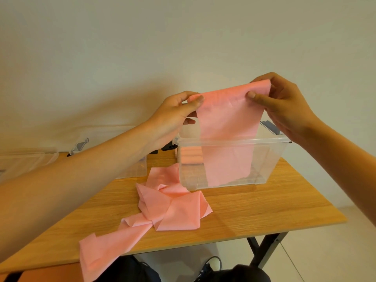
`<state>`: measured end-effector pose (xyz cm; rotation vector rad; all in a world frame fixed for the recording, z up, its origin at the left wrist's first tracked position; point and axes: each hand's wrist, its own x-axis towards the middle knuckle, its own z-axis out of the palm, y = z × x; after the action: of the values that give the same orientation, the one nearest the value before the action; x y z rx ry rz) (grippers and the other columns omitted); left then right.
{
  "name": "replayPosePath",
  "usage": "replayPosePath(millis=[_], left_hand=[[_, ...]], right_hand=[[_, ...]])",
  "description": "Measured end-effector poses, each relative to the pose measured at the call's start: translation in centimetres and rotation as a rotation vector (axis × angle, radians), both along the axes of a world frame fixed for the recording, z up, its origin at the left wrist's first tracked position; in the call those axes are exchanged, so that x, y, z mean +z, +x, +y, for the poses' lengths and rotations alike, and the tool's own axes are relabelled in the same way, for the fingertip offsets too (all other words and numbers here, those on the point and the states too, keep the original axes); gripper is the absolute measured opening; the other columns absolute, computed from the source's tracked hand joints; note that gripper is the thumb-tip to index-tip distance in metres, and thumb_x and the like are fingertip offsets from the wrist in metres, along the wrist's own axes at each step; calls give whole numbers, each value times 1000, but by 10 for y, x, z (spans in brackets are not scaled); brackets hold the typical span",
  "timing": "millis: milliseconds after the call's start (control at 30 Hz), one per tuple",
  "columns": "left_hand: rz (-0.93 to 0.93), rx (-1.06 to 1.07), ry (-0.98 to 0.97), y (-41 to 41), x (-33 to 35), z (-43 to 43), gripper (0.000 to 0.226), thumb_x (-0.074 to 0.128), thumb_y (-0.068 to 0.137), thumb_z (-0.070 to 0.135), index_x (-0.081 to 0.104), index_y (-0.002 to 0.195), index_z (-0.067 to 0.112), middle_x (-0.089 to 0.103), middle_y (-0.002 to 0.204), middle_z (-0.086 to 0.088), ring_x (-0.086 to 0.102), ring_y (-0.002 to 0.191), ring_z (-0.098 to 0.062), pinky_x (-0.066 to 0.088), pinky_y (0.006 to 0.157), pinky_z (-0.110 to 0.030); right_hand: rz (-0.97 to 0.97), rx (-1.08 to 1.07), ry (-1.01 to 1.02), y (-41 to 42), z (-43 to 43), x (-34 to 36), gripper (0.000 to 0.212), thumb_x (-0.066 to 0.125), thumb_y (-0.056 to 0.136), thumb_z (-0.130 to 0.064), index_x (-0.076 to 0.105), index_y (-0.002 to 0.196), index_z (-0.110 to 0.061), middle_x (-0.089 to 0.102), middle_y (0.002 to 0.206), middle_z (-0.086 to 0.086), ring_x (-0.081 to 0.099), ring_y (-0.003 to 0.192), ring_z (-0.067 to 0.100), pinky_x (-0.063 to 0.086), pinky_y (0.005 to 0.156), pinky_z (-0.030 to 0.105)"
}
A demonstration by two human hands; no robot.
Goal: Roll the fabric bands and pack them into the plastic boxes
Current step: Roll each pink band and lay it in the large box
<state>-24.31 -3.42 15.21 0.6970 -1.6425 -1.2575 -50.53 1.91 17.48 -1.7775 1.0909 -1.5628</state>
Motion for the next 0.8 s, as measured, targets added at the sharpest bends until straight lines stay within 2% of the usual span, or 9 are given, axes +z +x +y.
replayPosePath(millis=[67,100,167,233,400,533,633,700,800], left_hand=[[-65,9,-59,2,-1,-1,24,71,93,29,65,117,28,68,98,1,61,88,-13,48,80,-27],[-88,18,-94,1,-2,-1,30,75,91,25,64,118,28,68,98,-1,62,90,-15,49,81,-27],[-130,61,-178,0,-3,-1,32,78,87,15,65,114,24,69,103,-11,65,93,-23,51,88,-33],[-171,126,-248,-2,-4,-1,26,78,87,12,68,109,21,68,109,-18,64,90,-21,52,91,-35],[-183,142,-261,-6,-3,2,12,68,95,15,70,106,9,67,93,-2,58,80,-4,46,76,-16],[-164,138,-163,-4,-1,-2,10,66,97,24,71,100,16,65,87,4,58,78,-6,45,76,-22],[-87,62,-87,-1,2,-6,18,67,97,28,68,112,20,68,95,4,61,82,-9,47,81,-29],[-92,30,-96,1,4,-5,31,73,92,24,63,121,22,68,100,0,62,88,-12,48,80,-27],[-144,53,-175,-1,6,-4,36,78,86,10,63,117,19,66,100,-4,60,85,-10,46,70,-17]], right_hand=[[-8,2,0,-1,-1,0,46,86,77,-45,67,109,-19,68,101,12,62,92,28,35,78,53],[-11,0,1,-2,-1,0,47,86,77,-46,67,111,-21,65,99,15,58,90,30,34,77,53],[-6,4,-2,-2,-2,-1,48,85,78,-48,67,116,-26,58,95,21,51,88,31,33,74,53],[-7,12,-11,-2,-3,-1,48,84,80,-49,66,118,-28,59,96,23,49,87,32,34,72,54],[-6,17,5,-2,-3,1,49,84,78,-49,65,119,-29,67,98,17,55,87,30,35,74,52],[39,44,31,-6,-3,2,54,90,69,-41,67,114,-21,68,102,6,60,93,26,42,83,53],[84,-13,-1,-7,-6,0,52,90,71,-47,69,109,-20,68,103,15,59,94,31,42,77,69],[102,-46,-29,-7,-7,-1,48,89,72,-50,69,104,-20,69,100,18,60,90,31,41,73,78],[98,-73,-46,-5,-7,-2,46,87,74,-50,68,100,-18,70,92,11,62,85,28,43,70,74]])
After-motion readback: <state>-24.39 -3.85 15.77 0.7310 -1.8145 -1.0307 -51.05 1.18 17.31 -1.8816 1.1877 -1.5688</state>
